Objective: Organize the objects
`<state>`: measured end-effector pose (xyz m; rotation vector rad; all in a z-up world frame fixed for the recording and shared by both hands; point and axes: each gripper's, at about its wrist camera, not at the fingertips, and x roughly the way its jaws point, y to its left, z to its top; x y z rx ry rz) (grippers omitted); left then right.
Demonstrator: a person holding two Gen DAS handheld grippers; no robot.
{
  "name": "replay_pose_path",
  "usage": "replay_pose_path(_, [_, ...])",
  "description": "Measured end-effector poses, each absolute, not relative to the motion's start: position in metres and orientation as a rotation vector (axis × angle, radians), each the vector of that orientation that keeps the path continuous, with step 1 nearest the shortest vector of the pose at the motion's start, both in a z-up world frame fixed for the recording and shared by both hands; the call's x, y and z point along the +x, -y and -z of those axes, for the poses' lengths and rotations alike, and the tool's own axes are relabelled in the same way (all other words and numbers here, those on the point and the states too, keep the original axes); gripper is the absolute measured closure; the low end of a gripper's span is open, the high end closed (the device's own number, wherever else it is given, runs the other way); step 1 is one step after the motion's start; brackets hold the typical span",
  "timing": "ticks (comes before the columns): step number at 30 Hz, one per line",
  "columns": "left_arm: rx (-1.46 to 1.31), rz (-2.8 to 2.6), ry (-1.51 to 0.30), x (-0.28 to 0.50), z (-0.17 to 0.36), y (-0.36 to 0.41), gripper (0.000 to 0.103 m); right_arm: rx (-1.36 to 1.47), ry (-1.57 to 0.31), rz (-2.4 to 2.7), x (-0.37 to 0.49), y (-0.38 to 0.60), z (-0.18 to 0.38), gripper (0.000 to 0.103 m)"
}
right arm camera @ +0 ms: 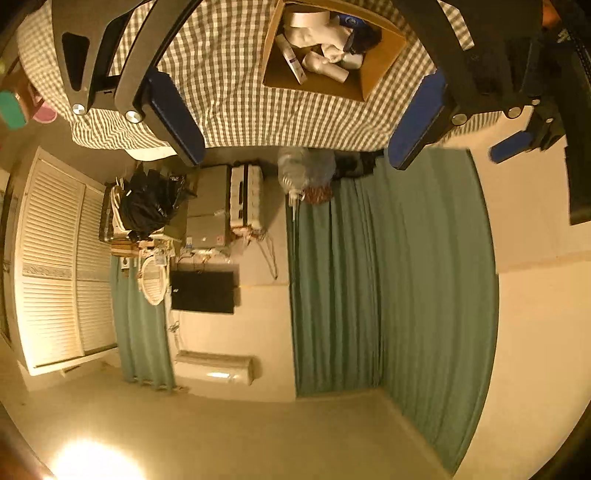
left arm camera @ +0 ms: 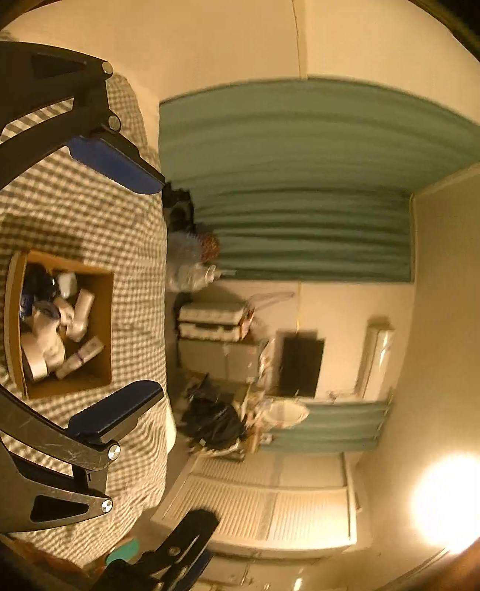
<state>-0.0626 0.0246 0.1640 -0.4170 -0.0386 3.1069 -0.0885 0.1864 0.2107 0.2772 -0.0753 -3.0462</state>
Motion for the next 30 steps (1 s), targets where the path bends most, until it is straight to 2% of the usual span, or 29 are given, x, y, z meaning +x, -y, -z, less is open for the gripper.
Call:
replay_pose_path(7, [-0.432,-3.167,0.065,-0.052,-0.115,-0.013,0.000,0.228,0.016,3.170,-0.073,-0.191,-0.137,0.001])
replay_pose_path(12, [-0.400,-3.180,-0.181,-0.051,-0.068,-0.022,0.000,0.256,-0.013,3.211,-0.084,-0.194,-0.078,0.001])
replay_pose_path(16, [-0.514,-3.138,-0.210,-0.068,-0.039,-0.023,0.000,0.383,-0.111,3.211,-0.100,-0.189,-0.042,0.001])
replay_pose_path(24, [-0.577,-3.114,-0.164,-0.071,-0.033,-0.023,0.000,0.453,-0.169,3.181,-0.107,-0.180,-0.029,0.001])
replay_pose_path(30, [-0.580,-3.112,-0.143,-0.072,-0.033,-0.023,0.000,0.465,-0.141,3.179,-0.103,-0.180,-0.031,0.001])
